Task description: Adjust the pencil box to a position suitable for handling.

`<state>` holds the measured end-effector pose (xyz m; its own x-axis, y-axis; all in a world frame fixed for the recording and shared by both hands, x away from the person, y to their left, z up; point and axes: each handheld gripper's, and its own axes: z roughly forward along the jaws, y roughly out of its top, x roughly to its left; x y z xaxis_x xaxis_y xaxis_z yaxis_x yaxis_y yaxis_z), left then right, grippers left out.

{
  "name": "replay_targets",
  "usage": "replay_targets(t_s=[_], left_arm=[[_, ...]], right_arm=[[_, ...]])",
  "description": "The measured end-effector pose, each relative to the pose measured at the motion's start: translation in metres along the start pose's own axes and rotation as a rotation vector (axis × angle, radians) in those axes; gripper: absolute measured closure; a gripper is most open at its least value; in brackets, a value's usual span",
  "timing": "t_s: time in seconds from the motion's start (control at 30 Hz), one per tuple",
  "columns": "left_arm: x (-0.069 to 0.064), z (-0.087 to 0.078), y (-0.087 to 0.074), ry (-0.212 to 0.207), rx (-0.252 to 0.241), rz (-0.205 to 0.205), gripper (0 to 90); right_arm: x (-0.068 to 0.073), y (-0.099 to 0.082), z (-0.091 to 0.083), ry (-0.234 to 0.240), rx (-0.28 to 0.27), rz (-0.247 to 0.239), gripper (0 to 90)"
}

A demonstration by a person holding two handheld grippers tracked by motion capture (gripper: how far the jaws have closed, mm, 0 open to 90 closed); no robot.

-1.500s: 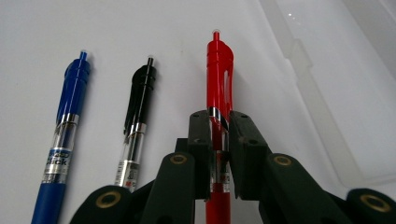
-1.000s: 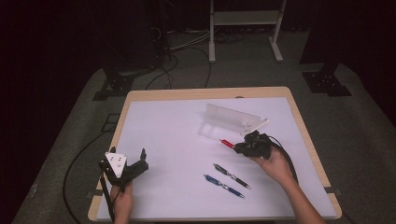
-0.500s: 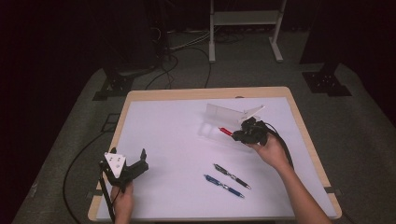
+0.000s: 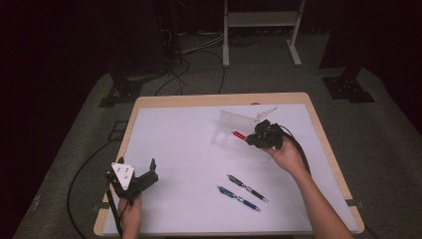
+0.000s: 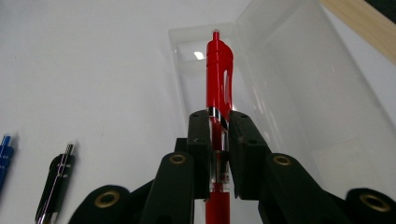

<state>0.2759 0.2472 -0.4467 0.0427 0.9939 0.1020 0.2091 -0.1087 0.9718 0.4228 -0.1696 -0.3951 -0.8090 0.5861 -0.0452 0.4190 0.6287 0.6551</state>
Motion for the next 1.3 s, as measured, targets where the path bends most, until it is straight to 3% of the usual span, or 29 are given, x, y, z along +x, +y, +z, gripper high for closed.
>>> replay_targets(t_s=[0.3, 0.5, 0.57, 0.77, 1.03, 1.3], left_arm=[[-0.001, 0.001, 0.0, -0.006, 0.003, -0.001, 0.3], [0.0, 0.001, 0.0, -0.005, -0.001, 0.0, 0.3], [0.0, 0.0, 0.001, -0.001, -0.007, -0.004, 0.4], [0.002, 0.001, 0.0, -0.006, -0.002, -0.009, 0.3], [0.0, 0.0, 0.001, -0.003, -0.009, -0.01, 0.3], [0.0, 0.001, 0.0, -0.005, -0.009, -0.014, 0.3]], right_arm=[[-0.01, 0.012, 0.0, -0.011, -0.016, -0.01, 78.7], [-0.013, 0.02, 0.015, -0.021, 0.037, -0.067, 78.7], [-0.014, 0.021, 0.019, -0.018, 0.047, -0.064, 78.7], [-0.02, 0.017, 0.029, -0.011, 0.085, -0.069, 78.7], [-0.023, 0.014, 0.034, 0.0, 0.09, -0.083, 78.6], [-0.03, 0.006, 0.037, 0.014, 0.117, -0.065, 78.6]])
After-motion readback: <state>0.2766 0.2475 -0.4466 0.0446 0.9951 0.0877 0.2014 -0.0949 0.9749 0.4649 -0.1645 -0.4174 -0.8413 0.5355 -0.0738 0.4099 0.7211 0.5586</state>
